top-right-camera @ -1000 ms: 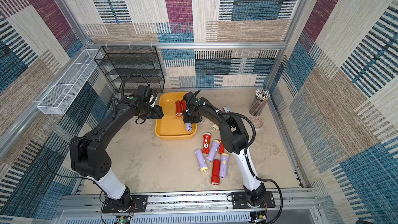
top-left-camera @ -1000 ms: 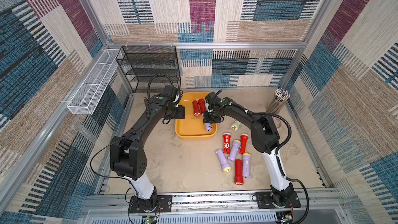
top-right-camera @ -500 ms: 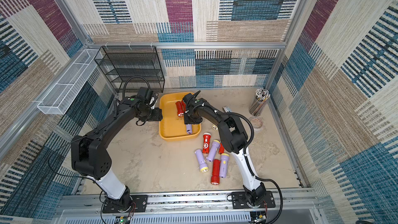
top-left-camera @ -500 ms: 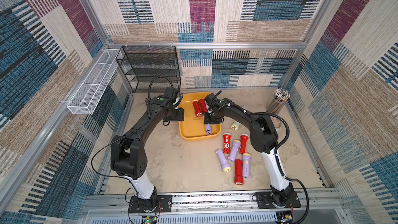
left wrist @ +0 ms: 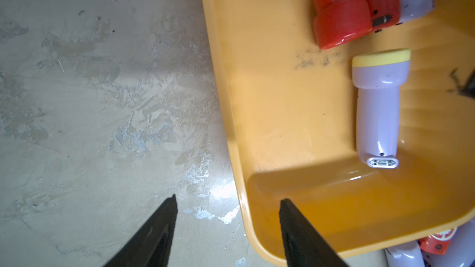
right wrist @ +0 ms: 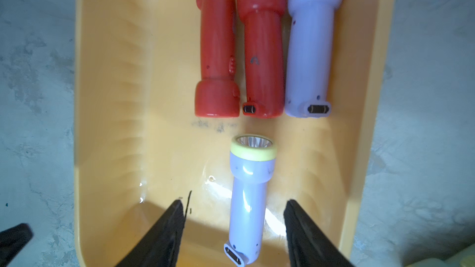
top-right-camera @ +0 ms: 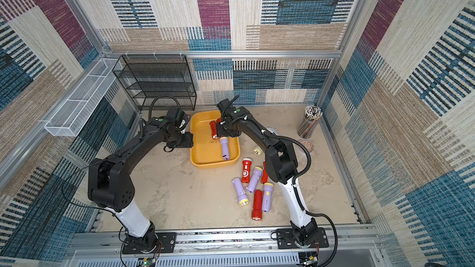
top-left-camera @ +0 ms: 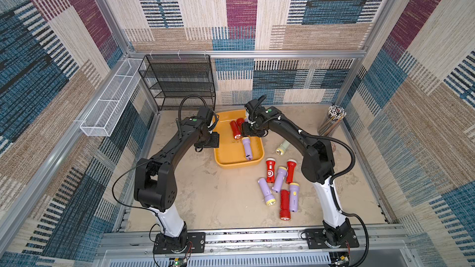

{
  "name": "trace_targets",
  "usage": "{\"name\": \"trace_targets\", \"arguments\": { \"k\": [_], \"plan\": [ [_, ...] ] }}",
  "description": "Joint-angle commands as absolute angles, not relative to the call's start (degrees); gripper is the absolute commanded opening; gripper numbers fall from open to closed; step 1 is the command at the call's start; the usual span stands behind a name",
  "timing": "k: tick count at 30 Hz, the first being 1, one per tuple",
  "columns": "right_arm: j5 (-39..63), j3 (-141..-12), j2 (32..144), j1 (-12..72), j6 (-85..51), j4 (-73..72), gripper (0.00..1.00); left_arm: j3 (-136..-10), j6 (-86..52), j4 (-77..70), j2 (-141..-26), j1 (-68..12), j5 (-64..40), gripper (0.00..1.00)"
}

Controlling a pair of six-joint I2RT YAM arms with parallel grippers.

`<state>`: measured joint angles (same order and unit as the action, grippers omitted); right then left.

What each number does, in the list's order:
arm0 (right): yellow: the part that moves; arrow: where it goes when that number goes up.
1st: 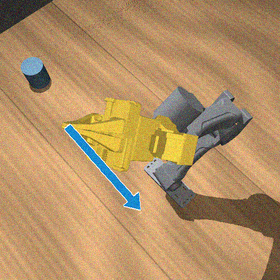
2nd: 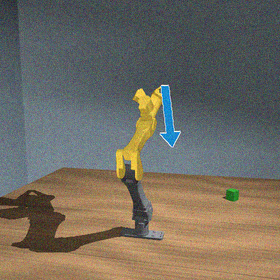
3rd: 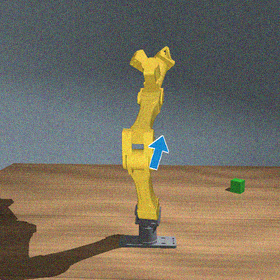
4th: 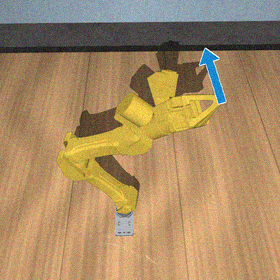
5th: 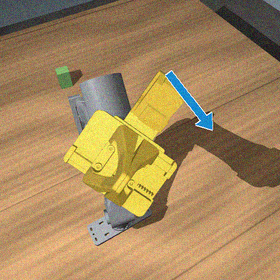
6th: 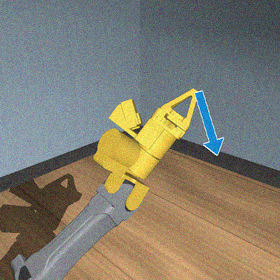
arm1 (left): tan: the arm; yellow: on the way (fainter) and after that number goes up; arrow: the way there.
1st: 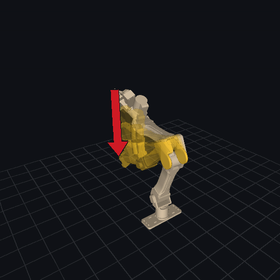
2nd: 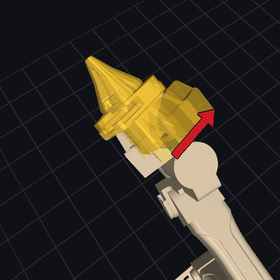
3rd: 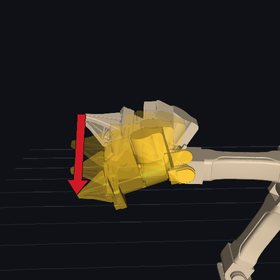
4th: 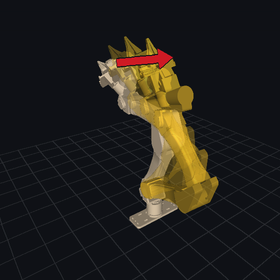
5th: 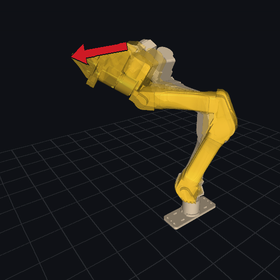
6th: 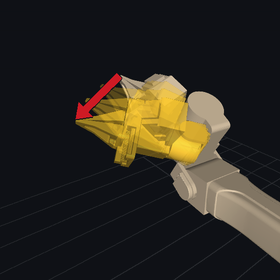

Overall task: Put the flashlights into the storage boxes
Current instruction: Place the flashlight at the storage box, then move the storage box to the center of the board.

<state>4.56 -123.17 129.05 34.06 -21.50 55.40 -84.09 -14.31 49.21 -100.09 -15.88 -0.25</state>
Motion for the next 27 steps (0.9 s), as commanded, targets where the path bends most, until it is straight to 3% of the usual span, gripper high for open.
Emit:
{"name": "trace_targets", "arguments": {
  "k": [1,13,24,27],
  "plan": [
    [3.4,-124.7,127.8,34.1,-20.1,57.5,0.68,-83.4,-16.8,49.8,-100.6,-15.8,-0.4,0.65],
    [2.7,-126.2,126.0,32.6,-16.0,58.8,0.74,-81.6,-19.0,48.2,-103.5,-16.0,-0.2,0.6],
    [5.0,-119.6,121.4,28.4,-14.0,55.7,0.74,-81.0,-21.0,47.9,-106.3,-17.7,0.1,0.47],
    [5.4,-119.5,121.1,27.3,-13.2,55.6,0.74,-80.2,-21.3,47.8,-106.2,-17.7,0.9,0.39]
  ]
}}
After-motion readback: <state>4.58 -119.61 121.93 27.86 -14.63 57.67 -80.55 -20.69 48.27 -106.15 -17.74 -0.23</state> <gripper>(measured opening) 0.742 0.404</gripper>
